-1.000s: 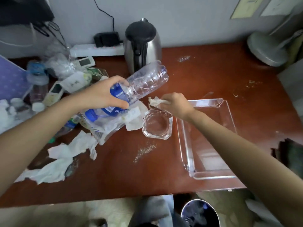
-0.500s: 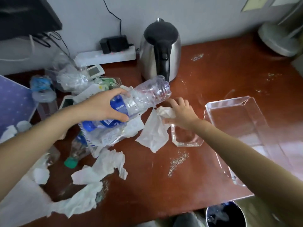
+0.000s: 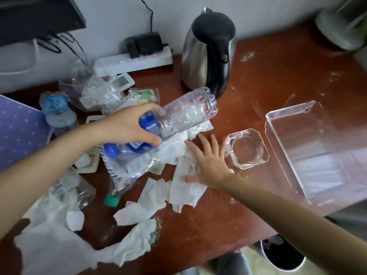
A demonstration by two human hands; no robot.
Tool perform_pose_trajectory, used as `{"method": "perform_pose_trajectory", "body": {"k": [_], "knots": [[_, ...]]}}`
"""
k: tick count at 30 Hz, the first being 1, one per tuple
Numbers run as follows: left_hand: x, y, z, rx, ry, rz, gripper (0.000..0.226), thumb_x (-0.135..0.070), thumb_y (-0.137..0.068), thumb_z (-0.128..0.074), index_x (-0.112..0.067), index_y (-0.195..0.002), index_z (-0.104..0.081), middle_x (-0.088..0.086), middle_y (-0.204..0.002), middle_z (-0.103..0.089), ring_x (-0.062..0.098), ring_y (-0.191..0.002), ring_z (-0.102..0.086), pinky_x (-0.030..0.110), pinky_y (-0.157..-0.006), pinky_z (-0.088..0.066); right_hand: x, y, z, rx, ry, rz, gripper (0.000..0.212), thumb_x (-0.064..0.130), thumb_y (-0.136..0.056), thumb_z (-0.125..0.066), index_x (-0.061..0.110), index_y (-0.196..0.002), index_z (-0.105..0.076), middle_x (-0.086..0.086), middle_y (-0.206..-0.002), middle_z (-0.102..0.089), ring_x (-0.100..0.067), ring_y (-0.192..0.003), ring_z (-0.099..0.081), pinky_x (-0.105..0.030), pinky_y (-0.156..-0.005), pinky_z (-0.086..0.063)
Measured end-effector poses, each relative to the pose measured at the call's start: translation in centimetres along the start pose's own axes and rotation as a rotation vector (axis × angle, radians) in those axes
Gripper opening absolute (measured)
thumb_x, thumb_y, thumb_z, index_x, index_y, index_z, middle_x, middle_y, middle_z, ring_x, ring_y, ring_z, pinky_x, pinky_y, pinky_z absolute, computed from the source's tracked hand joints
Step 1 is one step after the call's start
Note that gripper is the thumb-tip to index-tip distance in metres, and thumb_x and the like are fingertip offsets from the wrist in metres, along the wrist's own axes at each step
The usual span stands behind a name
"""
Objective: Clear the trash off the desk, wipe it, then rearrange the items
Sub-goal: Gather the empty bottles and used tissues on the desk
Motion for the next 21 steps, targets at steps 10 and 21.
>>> {"method": "perform_pose_trajectory", "body": {"k": [10,21], "knots": [[-0.5,0.2,-1.1,0.048,-0.025,-0.094,0.067,-0.049,-0.052,-0.080,-0.046,-0.112,-0.050,-0.033,-0.116,-0.048,-0.015,-0.109,-0.043,0.007,-0.084,-0.033,-2.1,1.5,2.9,-0.447,-0.477,0.082,0.045,0.023,-0.078,-0.070,0.013,-0.119,-0.055,-0.006,-0.103,-0.065,-0.027,-0.094,-0.060,-0.035,-0.080,-0.044],[-9.0,-0.3,-4.7,0.131,-0.137,-0.225,0.061,-0.045,-0.060,-0.081,-0.055,-0.108,-0.046,-0.019,-0.127,-0.048,0.004,-0.116,-0.044,0.025,-0.093,-0.035,-5.6,9.4,8.4,-0.401,-0.627,0.061,0.021,0.033,-0.077,-0.070,0.024,-0.082,-0.052,0.015,-0.067,-0.047,0.002,-0.061,-0.047,-0.012,-0.055,-0.033]]}}
Point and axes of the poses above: each hand's wrist, its own y-axis away from the middle knuckle, its own z-axis out of the back of the hand, x = y × z, the point moved 10 cm from there along -y, towards the middle knuckle
